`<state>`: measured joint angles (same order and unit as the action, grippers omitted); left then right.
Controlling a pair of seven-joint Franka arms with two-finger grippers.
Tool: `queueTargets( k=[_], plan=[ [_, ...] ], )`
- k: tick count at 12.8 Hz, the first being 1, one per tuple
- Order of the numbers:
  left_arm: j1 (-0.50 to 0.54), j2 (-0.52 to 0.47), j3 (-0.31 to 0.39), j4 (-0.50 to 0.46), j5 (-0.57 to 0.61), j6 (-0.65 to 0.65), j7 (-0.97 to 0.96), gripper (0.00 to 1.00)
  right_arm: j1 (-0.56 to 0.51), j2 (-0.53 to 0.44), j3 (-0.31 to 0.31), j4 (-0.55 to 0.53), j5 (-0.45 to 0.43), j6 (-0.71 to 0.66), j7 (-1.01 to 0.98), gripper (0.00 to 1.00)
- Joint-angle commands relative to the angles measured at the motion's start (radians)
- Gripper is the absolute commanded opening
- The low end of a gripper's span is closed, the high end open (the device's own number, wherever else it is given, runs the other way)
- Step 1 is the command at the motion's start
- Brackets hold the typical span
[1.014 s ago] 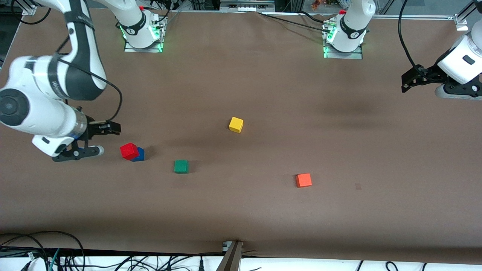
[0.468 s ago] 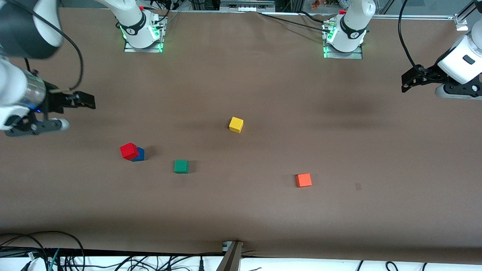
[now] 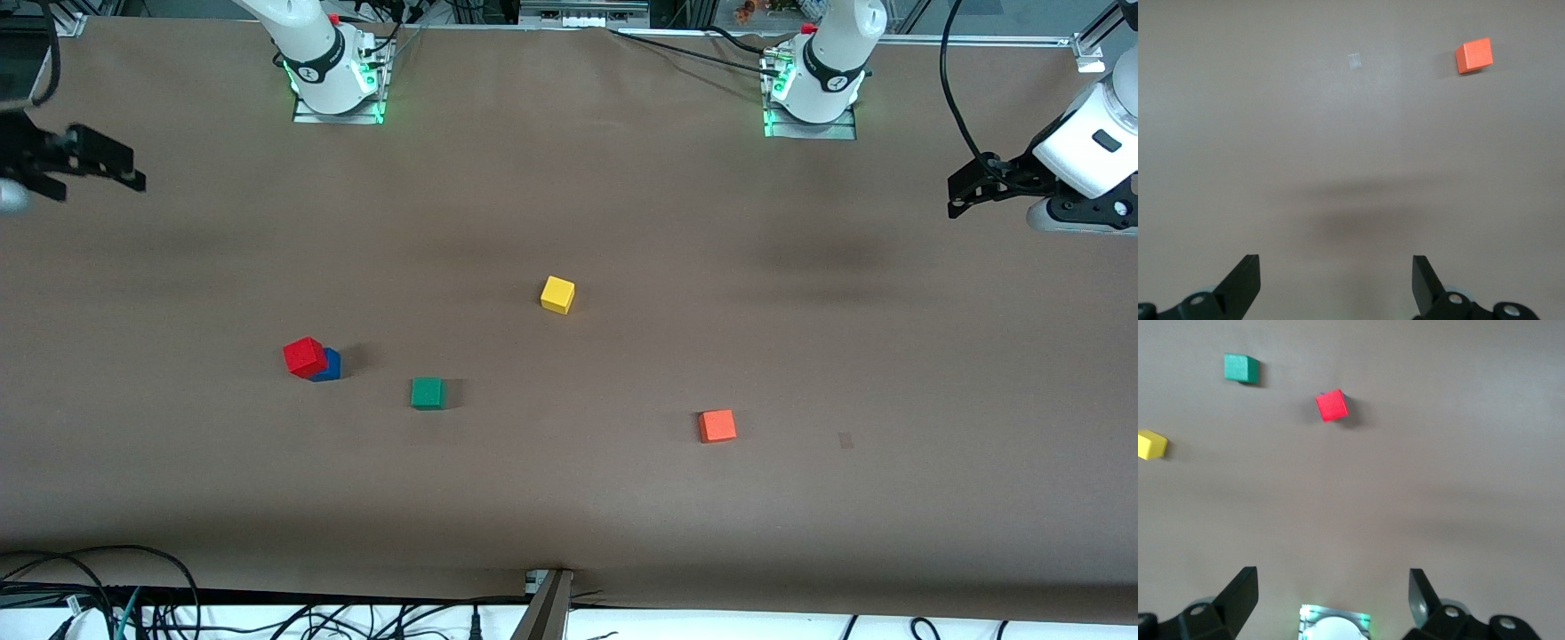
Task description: Pass red block to right arm, stack on blue
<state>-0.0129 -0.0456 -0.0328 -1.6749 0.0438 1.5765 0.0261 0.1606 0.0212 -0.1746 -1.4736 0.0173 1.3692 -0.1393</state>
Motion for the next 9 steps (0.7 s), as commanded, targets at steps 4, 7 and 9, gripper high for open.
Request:
queueTargets(
  k=[4,7,9],
  plan=[
    [0.002,-0.002,-0.002,0.015,-0.015,-0.018,-0.002,1.00,-0.029,-0.048,0.063,-0.096,-0.049,-0.009,-0.003,1.00],
    [0.002,-0.002,-0.004,0.015,-0.015,-0.018,0.000,1.00,-0.023,-0.001,0.061,-0.035,-0.077,-0.018,-0.008,1.00],
    [0.002,-0.002,-0.002,0.015,-0.015,-0.018,0.000,1.00,-0.021,0.012,0.061,-0.024,-0.080,-0.029,-0.006,1.00]
  ],
)
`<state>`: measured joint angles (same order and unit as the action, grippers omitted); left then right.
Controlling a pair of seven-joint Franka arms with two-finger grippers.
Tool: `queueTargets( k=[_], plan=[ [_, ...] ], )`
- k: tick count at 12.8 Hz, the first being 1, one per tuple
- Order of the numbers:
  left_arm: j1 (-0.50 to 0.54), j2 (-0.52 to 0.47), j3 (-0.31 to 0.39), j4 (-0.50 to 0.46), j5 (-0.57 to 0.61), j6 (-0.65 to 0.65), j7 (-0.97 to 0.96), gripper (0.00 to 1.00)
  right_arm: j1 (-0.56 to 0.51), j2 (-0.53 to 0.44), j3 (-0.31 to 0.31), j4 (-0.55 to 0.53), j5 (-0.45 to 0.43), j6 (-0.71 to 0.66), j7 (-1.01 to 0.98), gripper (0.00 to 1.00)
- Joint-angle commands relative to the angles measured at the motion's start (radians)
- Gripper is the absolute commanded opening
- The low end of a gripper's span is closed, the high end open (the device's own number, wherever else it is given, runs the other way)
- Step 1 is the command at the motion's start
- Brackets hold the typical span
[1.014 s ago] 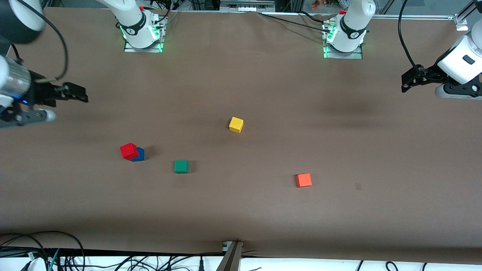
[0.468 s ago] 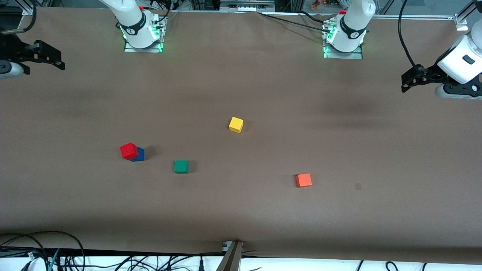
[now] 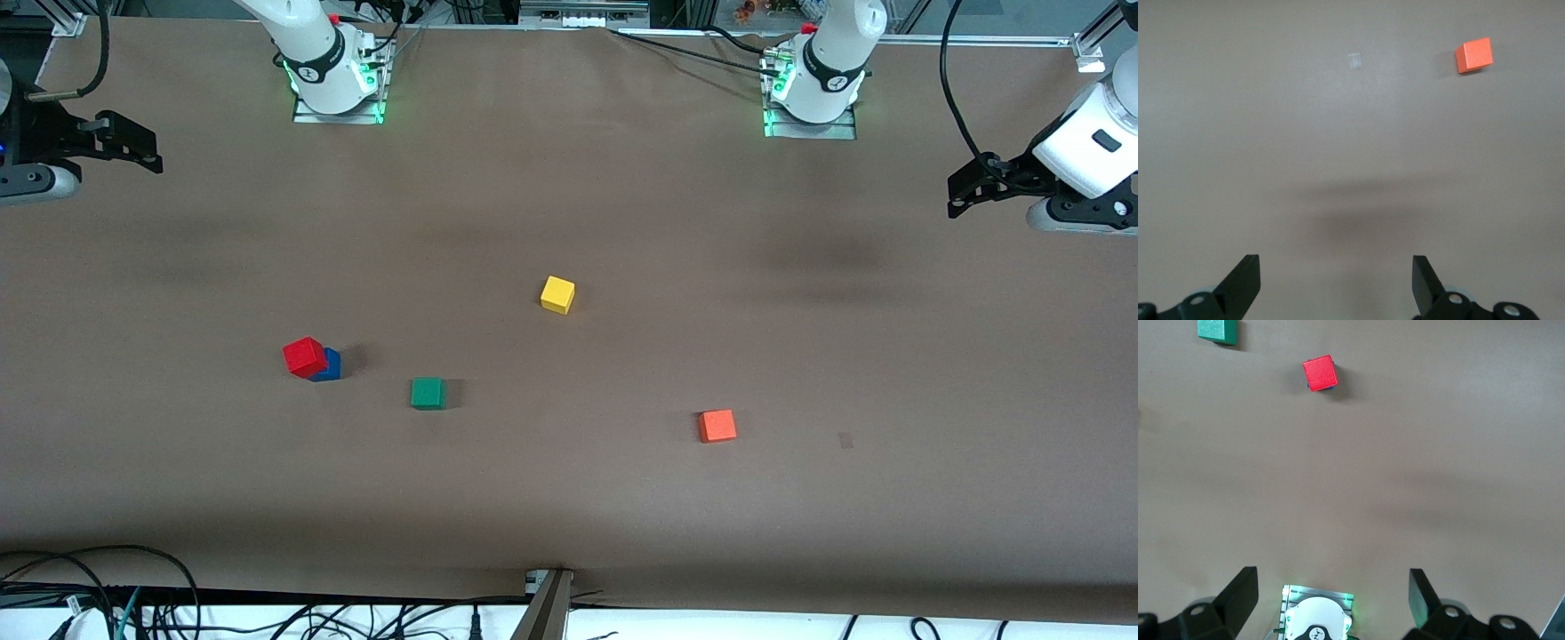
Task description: Pass red block to right arm, stack on blue
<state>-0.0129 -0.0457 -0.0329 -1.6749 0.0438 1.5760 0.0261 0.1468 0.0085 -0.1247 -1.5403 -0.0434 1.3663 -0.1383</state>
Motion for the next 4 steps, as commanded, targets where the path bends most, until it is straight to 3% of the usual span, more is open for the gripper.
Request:
queueTargets(
  k=[1,4],
  plan=[
    [0.002,-0.002,-0.002,0.015,-0.015,-0.018,0.000,1.00,-0.006,0.025,0.011,0.043,-0.019,-0.026,-0.006,1.00],
    [0.002,-0.002,-0.002,0.015,-0.015,-0.018,0.000,1.00,-0.006,0.025,0.013,0.043,-0.015,-0.023,-0.006,1.00]
  ],
)
